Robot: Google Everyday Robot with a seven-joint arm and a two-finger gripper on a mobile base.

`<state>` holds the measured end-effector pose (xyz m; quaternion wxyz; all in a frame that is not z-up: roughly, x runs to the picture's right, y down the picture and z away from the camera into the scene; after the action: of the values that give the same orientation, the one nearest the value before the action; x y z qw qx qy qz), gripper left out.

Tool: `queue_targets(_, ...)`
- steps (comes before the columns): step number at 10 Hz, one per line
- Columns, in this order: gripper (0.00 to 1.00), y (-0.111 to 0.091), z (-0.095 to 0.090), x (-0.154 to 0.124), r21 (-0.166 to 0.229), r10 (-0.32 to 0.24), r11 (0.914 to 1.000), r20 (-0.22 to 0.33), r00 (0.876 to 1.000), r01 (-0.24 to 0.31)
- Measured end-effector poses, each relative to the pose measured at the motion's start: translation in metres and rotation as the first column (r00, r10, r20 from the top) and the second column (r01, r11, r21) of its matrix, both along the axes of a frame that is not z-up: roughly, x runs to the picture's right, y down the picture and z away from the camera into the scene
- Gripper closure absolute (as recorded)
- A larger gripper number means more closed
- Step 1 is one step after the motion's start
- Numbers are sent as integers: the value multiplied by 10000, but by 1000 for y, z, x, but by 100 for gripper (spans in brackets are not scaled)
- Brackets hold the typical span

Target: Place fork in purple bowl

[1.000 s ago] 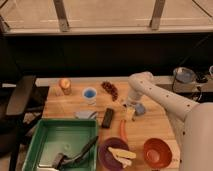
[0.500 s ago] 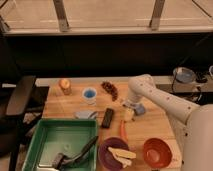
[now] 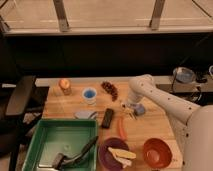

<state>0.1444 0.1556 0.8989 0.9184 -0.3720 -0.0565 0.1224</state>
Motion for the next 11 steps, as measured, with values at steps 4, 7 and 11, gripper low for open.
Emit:
queue_targets(4,100,5,-3,0,-20,-88,10000,88,9999,88)
queue_targets(7,100,-4,-22,1,447,-306,9986,259,9992,294)
queue_targets(11,100,-35,-73,4,1301,-854,9885,638,9943,765)
